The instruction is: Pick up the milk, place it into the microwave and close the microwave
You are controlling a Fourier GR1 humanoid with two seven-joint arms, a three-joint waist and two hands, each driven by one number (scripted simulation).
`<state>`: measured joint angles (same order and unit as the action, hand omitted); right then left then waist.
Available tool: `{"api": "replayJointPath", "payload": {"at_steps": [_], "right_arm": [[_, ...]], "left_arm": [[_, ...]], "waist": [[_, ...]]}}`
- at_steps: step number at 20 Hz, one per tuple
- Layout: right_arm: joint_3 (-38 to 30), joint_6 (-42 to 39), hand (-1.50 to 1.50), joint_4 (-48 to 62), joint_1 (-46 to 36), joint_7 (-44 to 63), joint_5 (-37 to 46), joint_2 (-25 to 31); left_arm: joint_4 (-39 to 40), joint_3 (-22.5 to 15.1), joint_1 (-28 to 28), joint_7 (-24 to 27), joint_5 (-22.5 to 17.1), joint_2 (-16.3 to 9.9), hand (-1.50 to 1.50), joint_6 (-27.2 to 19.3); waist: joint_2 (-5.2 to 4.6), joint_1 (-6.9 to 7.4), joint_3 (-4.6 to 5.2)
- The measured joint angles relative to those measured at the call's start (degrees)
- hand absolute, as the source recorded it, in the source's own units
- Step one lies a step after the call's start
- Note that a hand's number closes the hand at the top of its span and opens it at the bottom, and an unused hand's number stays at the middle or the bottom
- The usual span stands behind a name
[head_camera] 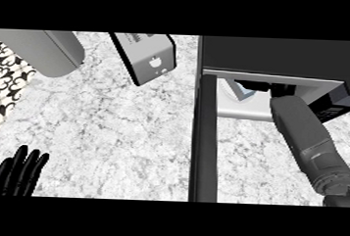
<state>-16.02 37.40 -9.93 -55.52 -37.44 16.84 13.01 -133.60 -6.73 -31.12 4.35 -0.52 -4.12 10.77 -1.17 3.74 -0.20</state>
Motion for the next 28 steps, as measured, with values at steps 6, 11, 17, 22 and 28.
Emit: {"api": "replayJointPath", "payload": {"at_steps": [6, 11, 17, 22, 28], "right_arm": [[-1.13, -3.89, -1.5, -0.75, 0.51, -0.79, -1.8, -0.04], [-1.58, -9.1, -1.5, -2.1, 1.27, -0.33, -3.17, -0.25], [-1.74, -16.23, -1.5, -4.48, 2.8, -1.29, -4.53, -0.52], [-1.92, -23.14, -1.5, -6.59, 4.46, -1.31, -6.1, -1.0], [-1.81, -27.01, -1.5, -9.66, 8.51, -3.76, -7.45, -2.77]], "left_arm": [[-0.39, -1.72, -1.27, 0.44, 1.58, 1.01, -1.5, -0.41], [-1.22, -1.82, -2.82, 0.51, 1.6, 1.18, -1.5, -0.41], [-1.52, -3.45, -3.67, 0.6, 2.49, 2.04, -1.5, -0.73], [-1.28, -4.14, -3.6, 0.6, 2.78, 2.27, -1.5, -0.73], [-1.49, -4.8, -4.31, 0.96, 2.79, 2.74, -1.5, -0.92]], "waist": [[0.32, -0.08, 0.27], [0.5, -0.35, 0.8], [0.69, -0.82, 0.88], [1.08, -1.15, 1.18], [2.1, -1.69, 1.38]]}}
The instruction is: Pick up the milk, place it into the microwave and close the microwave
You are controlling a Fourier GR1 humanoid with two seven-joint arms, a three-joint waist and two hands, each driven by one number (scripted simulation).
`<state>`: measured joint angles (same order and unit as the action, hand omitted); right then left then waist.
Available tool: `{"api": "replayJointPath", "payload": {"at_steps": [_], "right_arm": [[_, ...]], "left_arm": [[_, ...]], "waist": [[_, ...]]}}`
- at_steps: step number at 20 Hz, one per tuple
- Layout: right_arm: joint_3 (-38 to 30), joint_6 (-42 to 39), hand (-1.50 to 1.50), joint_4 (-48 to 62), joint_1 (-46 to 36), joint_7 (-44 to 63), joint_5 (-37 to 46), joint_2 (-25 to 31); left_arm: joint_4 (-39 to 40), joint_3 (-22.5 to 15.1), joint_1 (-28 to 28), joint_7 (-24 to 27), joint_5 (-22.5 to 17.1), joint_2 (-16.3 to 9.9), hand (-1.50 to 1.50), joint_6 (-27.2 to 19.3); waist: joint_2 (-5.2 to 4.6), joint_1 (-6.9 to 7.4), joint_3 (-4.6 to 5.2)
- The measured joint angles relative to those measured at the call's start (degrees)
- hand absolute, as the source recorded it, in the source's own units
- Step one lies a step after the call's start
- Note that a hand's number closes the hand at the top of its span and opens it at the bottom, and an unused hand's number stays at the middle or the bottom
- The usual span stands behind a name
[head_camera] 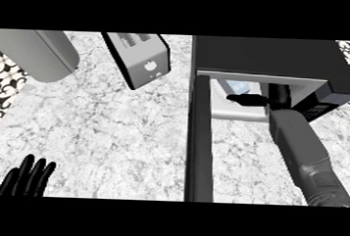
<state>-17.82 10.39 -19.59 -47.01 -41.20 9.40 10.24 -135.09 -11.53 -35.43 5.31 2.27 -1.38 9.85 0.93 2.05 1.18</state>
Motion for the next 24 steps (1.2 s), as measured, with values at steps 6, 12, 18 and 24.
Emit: {"api": "replayJointPath", "payload": {"at_steps": [6, 12, 18, 24], "right_arm": [[1.23, -2.75, -1.5, -2.68, 6.42, -2.8, -0.38, -2.88], [0.86, -7.25, -1.5, -5.11, 16.19, -7.51, -2.43, -4.35], [0.78, -12.88, -1.5, -8.67, 27.34, -11.35, -4.77, -4.82], [3.32, -19.09, -1.5, -17.35, 39.9, -12.98, -6.24, -5.69]], "left_arm": [[0.15, -0.36, 0.49, -0.81, 0.64, 0.39, -1.5, -0.63], [0.44, -2.68, 0.13, -1.15, 1.44, -0.08, -1.5, 0.36], [2.86, -4.79, 2.36, -1.48, -0.8, -2.54, -1.5, 4.7], [6.04, -7.54, 6.6, -2.21, 1.73, -3.82, 1.5, 6.74]], "waist": [[0.81, -1.22, 0.06], [0.57, -2.35, -0.52], [-0.17, -3.27, -0.92], [-0.49, -3.39, -1.04]]}}
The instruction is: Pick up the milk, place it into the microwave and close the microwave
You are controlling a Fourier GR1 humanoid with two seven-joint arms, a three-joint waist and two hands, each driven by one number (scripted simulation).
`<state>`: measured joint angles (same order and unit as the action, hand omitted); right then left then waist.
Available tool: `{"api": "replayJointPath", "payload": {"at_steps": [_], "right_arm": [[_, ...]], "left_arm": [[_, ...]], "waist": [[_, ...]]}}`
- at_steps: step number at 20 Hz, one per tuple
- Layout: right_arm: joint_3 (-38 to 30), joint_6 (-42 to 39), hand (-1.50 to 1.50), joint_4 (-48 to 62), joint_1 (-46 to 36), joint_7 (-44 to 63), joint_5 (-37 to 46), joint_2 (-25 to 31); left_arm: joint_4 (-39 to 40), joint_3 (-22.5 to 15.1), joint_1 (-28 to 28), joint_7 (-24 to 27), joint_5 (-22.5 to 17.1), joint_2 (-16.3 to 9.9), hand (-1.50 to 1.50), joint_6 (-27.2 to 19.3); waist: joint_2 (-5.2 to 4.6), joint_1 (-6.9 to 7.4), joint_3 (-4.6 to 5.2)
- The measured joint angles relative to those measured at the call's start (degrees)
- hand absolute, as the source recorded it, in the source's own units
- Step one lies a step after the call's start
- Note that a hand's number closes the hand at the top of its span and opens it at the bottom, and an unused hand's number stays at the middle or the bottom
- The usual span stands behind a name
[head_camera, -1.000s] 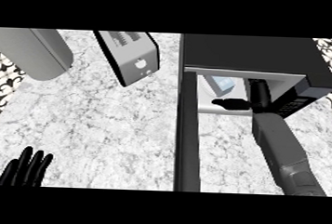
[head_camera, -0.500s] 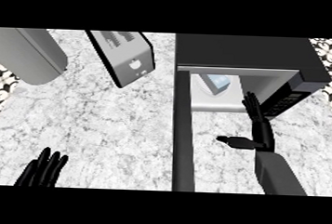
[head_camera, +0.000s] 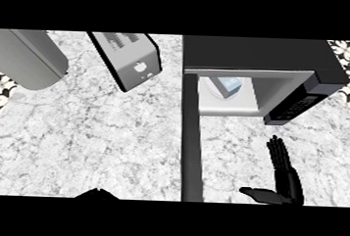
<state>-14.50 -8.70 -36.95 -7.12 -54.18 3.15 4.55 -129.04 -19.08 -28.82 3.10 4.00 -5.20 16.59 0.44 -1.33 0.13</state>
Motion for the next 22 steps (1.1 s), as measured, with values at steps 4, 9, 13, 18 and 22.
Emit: {"api": "replayJointPath", "payload": {"at_steps": [4, 9, 13, 18, 22], "right_arm": [[1.46, -2.67, -1.5, -7.42, 8.13, -0.67, -1.56, 0.3], [3.21, -4.59, -1.5, -18.12, 17.5, 0.97, -3.9, 0.52], [4.02, -5.96, -1.5, -23.71, 23.73, 1.43, -5.59, 1.75], [4.63, -6.74, -1.5, -28.43, 28.9, 1.67, -7.2, 3.0], [4.86, -7.3, -1.5, -30.77, 31.88, 1.65, -8.68, 4.08]], "left_arm": [[3.42, -2.76, 2.93, -0.27, 2.1, 1.17, 1.5, -0.34], [7.19, -4.76, 9.31, -3.72, 3.8, 2.6, 1.5, -0.43], [11.93, -6.6, 14.13, -4.42, 4.94, 3.01, 1.5, 1.04], [18.8, -10.11, 20.67, -7.78, 5.37, 4.28, 1.5, 3.63], [24.62, -14.67, 26.19, -8.58, 6.03, 5.08, 1.5, 1.24]], "waist": [[-0.05, 0.39, 0.07], [-0.26, 0.43, -0.03], [-0.35, 0.44, -0.08], [-0.41, 0.16, -0.09], [-0.37, 0.27, -0.1]]}}
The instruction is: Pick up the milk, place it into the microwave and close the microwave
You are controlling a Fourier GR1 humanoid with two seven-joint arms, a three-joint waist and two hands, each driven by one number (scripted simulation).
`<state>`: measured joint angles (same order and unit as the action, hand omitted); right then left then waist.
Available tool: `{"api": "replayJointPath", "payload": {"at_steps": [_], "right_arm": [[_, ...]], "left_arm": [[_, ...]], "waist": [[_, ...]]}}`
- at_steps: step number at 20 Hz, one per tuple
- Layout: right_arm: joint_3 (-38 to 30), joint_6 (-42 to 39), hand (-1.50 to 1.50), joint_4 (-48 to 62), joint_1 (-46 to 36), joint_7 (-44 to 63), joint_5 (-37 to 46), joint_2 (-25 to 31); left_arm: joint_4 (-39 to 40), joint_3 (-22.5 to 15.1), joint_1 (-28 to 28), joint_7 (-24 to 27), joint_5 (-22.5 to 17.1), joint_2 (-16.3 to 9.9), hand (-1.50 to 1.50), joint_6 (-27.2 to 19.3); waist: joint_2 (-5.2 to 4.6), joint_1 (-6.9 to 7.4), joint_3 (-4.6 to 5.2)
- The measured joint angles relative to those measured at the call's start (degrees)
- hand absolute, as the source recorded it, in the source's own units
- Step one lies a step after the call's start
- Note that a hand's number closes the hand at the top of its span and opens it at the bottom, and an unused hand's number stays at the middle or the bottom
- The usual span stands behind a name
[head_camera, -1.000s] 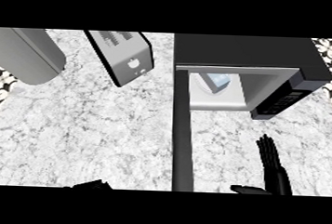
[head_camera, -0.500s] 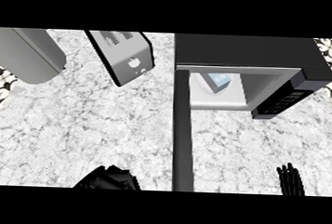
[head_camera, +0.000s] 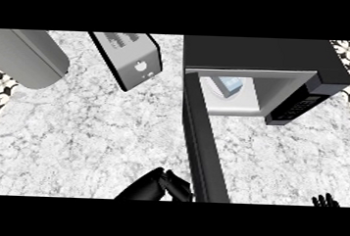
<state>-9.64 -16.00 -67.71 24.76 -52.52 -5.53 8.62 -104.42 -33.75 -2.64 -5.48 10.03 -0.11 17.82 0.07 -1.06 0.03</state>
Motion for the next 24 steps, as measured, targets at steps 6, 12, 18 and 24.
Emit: {"api": "replayJointPath", "payload": {"at_steps": [6, 12, 18, 24], "right_arm": [[0.92, -1.43, -1.5, -5.07, 3.5, 0.14, -2.67, 2.4], [3.62, -3.3, -1.5, -13.5, 6.65, 1.53, -5.67, 4.41], [6.01, -4.39, -1.5, -21.63, 8.42, 3.51, -8.91, 6.11], [7.65, -5.27, -1.5, -28.01, 9.88, 5.66, -11.79, 8.4]], "left_arm": [[9.05, -9.17, 9.64, 1.09, 1.08, 0.13, 1.5, -9.82], [18.9, -18.65, 16.89, 0.64, -2.65, 0.05, 1.5, -20.52], [25.49, -24.76, 23.84, -0.66, -10.22, -0.02, 1.5, -29.67], [29.57, -25.88, 28.23, 3.37, -17.66, 0.02, -1.5, -37.17]], "waist": [[0.01, -0.49, 0.02], [-0.19, -2.2, 0.07], [-0.45, -4.2, 0.11], [-0.95, -6.82, 0.21]]}}
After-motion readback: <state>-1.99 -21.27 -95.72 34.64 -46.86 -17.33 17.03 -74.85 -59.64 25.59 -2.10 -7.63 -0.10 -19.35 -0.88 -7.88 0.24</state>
